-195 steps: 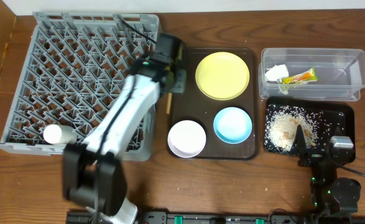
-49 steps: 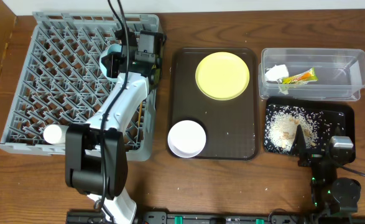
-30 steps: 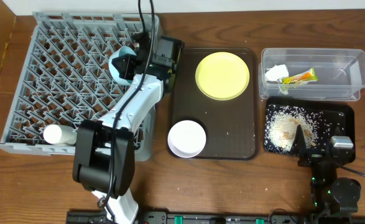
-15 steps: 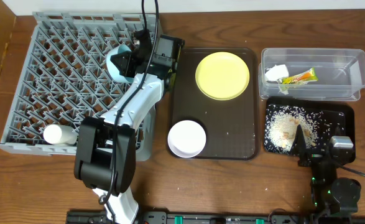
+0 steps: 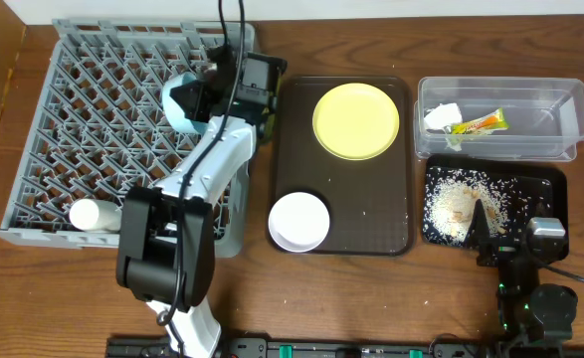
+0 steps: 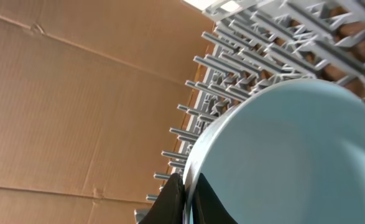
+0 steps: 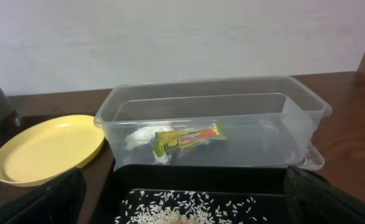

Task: Sort waste into correct bins and load items into the dishwasher
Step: 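Lower the light-blue bowl upright into the rack slots and open the left gripper, then move the left gripper to the white bowl and grasp its rim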

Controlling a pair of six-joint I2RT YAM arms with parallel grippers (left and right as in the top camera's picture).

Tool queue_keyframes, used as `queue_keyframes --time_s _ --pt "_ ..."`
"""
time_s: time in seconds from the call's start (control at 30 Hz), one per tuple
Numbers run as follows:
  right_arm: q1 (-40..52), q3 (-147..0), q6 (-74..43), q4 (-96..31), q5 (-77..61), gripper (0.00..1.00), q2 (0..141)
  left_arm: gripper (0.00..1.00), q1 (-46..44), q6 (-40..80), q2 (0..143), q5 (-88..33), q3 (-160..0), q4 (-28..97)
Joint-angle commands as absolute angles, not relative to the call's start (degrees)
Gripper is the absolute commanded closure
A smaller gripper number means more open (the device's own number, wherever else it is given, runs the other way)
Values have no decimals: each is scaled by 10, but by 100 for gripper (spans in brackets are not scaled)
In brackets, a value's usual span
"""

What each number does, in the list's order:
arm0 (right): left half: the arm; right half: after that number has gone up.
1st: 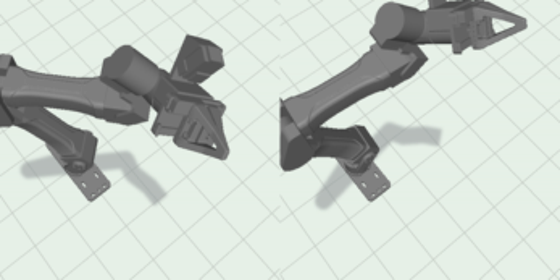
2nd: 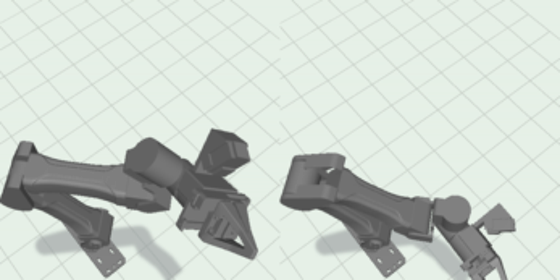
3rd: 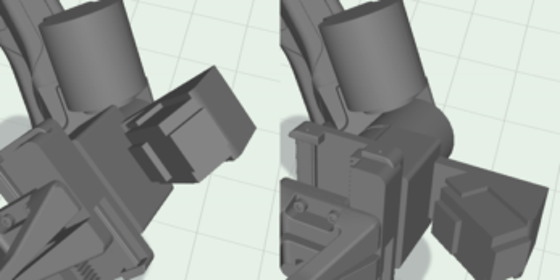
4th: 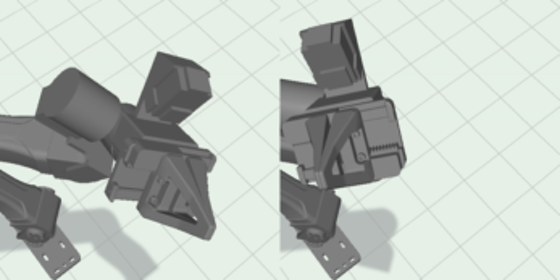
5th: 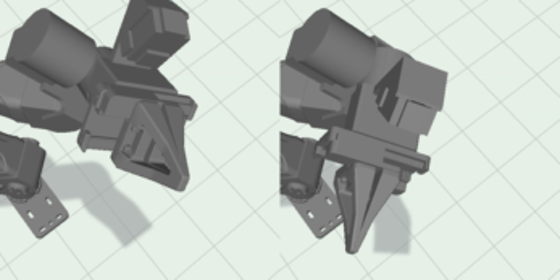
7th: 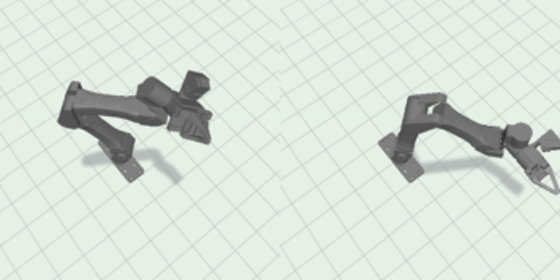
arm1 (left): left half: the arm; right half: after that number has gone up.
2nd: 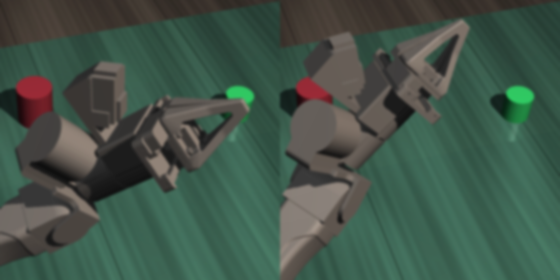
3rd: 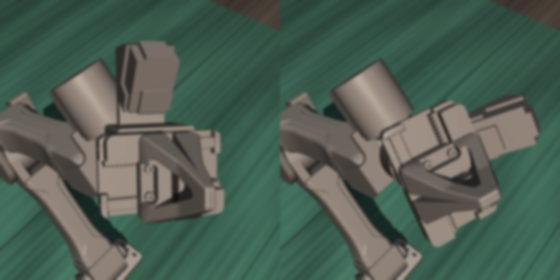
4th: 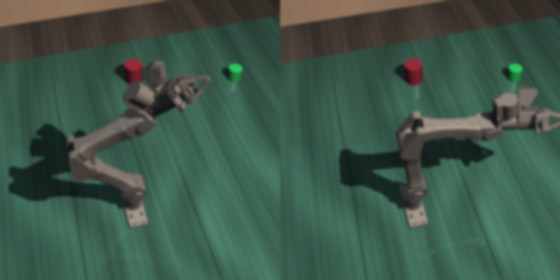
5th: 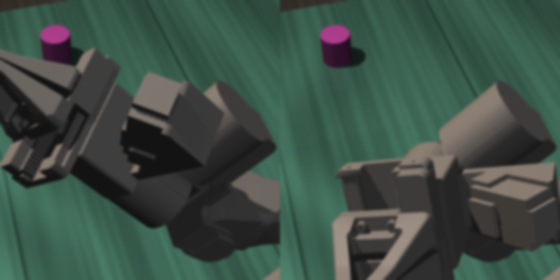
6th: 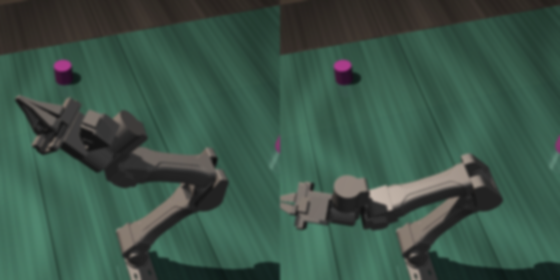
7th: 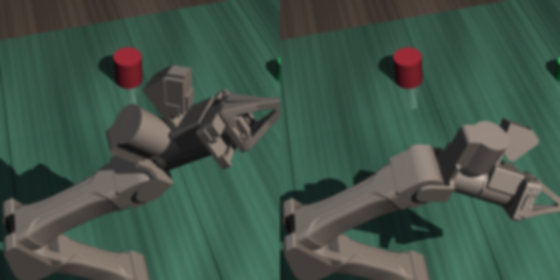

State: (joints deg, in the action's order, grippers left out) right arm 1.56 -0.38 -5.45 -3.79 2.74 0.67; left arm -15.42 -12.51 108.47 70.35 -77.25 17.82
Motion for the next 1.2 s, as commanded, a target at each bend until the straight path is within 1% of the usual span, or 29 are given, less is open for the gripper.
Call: queue_keyframes --time_s 0.0,0.17,0.23,0.27,0.3,0.33,0.5,0.57,0.8,0.87,0.93,1.0,1.07,1.1,1.17 --pt "12 -3 -57 -41 27 1 4 92 -168 -128 1093 668 -771 200" --pt "12 -3 -57 -41 27 1 4 92 -174 -39 1093 635 -770 281" --pt "12 -3 -57 -41 27 1 4 84 -178 -2 1088 615 -770 312" --pt "12 -3 -57 -41 27 1 4 83 -181 14 1083 595 -771 327" --pt "12 -3 -57 -41 27 1 4 76 -184 28 1076 558 -771 344" --pt "12 -3 -57 -41 27 1 4 73 -187 37 1066 519 -771 359" --pt "12 -3 -57 -41 27 1 4 66 -195 53 995 289 -771 398" --pt "12 -3 -57 -41 27 1 4 64 -195 53 970 248 -771 395" --pt "12 -3 -57 -41 27 1 4 61 -187 53 947 239 -771 398" --pt "12 -3 -57 -41 27 1 4 57 -187 53 947 225 -771 409" --pt "12 -3 -57 -41 27 1 4 54 -187 53 946 155 -771 423" --pt "12 -3 -57 -41 27 1 4 51 -187 55 946 47 -771 442" --pt "12 -3 -57 -41 27 1 4 50 -187 67 946 -45 -771 463" --pt "12 -3 -57 -41 27 1 4 50 -187 76 946 -66 -771 477" --pt "12 -3 -57 -41 27 1 4 49 -187 102 947 -71 -770 499"
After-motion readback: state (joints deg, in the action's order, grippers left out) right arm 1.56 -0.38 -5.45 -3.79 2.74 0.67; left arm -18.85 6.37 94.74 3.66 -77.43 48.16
